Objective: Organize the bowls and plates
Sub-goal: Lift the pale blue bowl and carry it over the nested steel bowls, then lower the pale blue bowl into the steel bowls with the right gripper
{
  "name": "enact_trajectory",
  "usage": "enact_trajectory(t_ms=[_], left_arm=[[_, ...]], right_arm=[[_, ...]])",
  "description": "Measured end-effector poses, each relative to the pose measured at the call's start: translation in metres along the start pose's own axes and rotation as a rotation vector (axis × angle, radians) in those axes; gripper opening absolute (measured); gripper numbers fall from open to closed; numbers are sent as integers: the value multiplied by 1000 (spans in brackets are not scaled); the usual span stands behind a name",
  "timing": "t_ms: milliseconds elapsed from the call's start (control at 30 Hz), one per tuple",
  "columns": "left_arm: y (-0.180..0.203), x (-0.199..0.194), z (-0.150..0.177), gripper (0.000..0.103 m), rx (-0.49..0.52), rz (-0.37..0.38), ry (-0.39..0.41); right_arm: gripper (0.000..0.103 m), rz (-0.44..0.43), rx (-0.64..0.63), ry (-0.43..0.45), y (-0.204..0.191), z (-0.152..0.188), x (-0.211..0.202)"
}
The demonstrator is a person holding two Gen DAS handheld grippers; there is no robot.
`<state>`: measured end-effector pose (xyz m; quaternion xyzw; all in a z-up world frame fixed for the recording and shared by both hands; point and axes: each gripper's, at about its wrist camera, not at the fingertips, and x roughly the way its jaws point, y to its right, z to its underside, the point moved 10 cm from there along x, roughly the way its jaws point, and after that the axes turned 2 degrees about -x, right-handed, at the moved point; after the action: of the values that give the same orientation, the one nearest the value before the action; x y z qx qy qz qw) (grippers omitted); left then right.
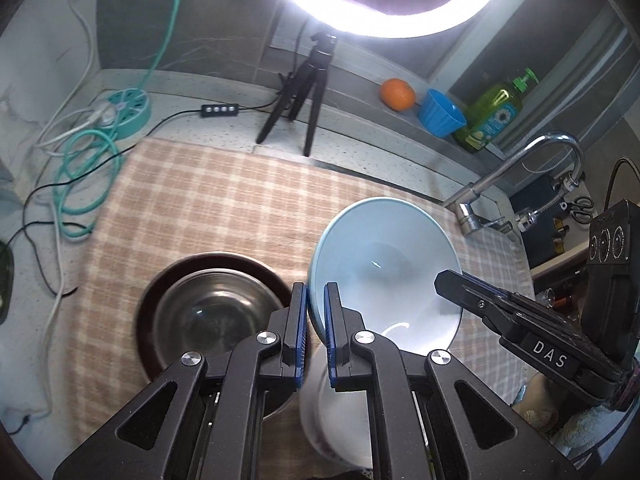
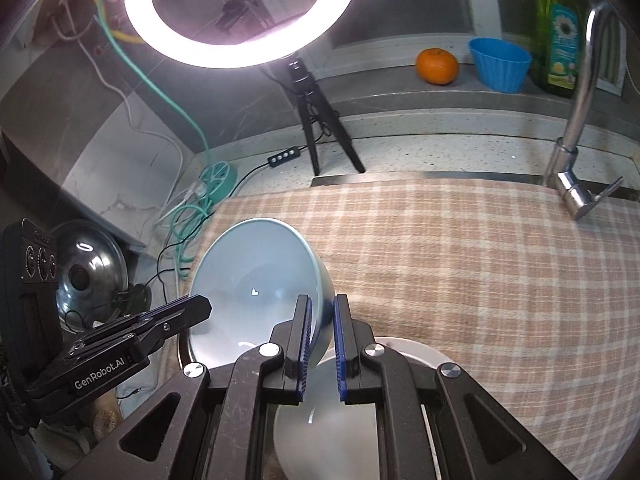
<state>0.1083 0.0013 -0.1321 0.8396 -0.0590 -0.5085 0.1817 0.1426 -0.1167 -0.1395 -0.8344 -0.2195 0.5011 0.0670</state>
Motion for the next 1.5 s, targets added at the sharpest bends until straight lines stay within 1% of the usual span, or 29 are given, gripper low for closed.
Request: enact_trajectory(t_ms=[167,400,667,1067,1500], left_arm=[[-25,-7,4,7,-34,-22,6],[-62,-9,13,7,-91,-52,-5],[-90,-4,21,7,-123,-81,-33],[-102,5,28,7,-129,-94,-66],[-107,5,36,7,-127,-100,-82]], right_arm=[[10,-20,-34,-31,-24,3,17],[10,-37,-74,-80,-52,14,43],[10,-35,-105,-132,-71,26,71],[10,-21,-121,-185,-73,39,92],[10,-22,-135,-216,-77,49,95]])
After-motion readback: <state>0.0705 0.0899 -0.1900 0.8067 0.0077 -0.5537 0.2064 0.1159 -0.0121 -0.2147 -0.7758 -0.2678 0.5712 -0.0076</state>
